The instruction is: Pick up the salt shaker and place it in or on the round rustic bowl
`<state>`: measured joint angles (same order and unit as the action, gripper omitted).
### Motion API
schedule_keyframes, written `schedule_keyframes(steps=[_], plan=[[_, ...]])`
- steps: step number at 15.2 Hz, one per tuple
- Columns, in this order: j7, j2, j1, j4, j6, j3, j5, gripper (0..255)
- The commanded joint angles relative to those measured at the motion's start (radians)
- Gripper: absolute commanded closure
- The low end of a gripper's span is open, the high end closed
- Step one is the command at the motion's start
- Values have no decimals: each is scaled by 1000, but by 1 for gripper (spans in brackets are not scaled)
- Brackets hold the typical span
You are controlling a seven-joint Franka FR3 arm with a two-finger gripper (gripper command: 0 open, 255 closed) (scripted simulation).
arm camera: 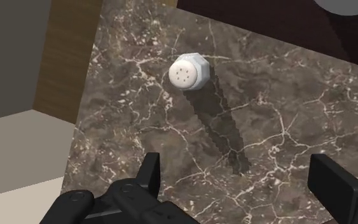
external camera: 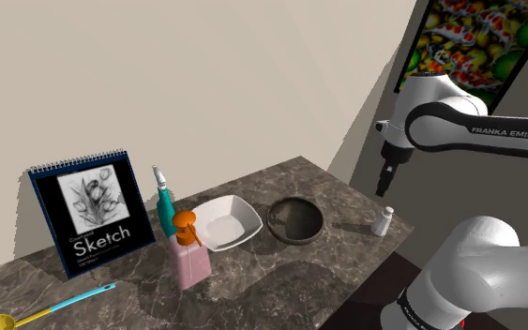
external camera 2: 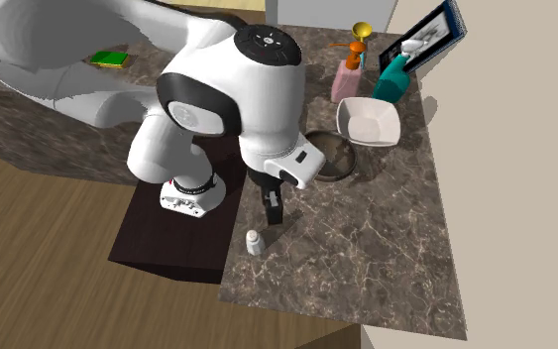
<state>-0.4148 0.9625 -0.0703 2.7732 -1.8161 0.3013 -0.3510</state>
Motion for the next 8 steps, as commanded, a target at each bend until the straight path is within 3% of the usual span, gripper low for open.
schedule_keyframes(steps=[1,5,8], plan=[[-46,12,-25,51,-35,44,-46,0],[-139,-20,-81,119,-128,150,-151,0],[-149,-43,-96,146,-176,180,-182,0]])
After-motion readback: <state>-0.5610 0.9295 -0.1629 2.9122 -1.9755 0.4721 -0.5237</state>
